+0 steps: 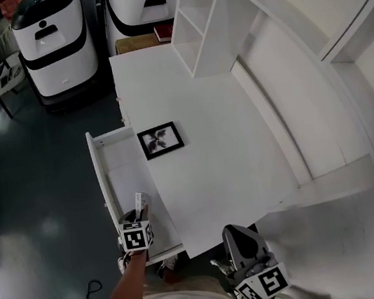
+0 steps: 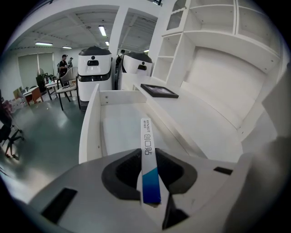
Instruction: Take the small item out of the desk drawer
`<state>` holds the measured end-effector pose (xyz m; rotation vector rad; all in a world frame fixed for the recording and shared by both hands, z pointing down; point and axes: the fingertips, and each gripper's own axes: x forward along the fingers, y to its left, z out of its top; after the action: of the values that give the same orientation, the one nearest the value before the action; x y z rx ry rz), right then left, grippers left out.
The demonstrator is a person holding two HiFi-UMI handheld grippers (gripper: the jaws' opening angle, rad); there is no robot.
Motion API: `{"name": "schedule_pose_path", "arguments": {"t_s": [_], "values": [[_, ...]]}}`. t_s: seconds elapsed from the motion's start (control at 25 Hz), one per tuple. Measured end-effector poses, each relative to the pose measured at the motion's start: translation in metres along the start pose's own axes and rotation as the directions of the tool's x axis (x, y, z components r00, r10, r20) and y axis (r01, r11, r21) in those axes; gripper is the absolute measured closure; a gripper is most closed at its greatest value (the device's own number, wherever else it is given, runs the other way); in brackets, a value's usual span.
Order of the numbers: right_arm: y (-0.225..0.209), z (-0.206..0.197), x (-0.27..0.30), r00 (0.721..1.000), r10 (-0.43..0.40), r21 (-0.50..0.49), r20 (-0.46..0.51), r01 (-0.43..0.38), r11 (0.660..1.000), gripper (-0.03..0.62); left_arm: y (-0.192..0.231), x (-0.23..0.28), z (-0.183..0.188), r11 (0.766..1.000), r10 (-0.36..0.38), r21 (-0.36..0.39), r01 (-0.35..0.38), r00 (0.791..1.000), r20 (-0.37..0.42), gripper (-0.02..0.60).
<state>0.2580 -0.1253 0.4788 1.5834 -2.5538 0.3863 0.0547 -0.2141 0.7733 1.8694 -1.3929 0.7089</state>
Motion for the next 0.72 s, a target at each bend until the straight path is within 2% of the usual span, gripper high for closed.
{"name": "schedule_pose_path", "arguments": {"t_s": [0.32,0.52,0.72], "values": [[0.016,0.007,0.005,0.999,0.027,-0.013,0.024,-0.027,1.000,0.585,0.008,-0.023,0.018,0.998,-0.044,-0.040,0.047,0.996,0.075,0.482],[0.031,0.009,0.011,0.998,0.049,-0.017,0.038,-0.048,0.999,0.583,0.008,-0.043,0.033,0.988,-0.120,-0.078,0.134,0.980,0.159,0.482],[0.052,0.011,0.021,0.997,0.065,-0.021,0.049,-0.064,0.998,0.585,0.022,-0.063,0.045,0.985,-0.140,-0.075,0.157,0.970,0.201,0.482]]}}
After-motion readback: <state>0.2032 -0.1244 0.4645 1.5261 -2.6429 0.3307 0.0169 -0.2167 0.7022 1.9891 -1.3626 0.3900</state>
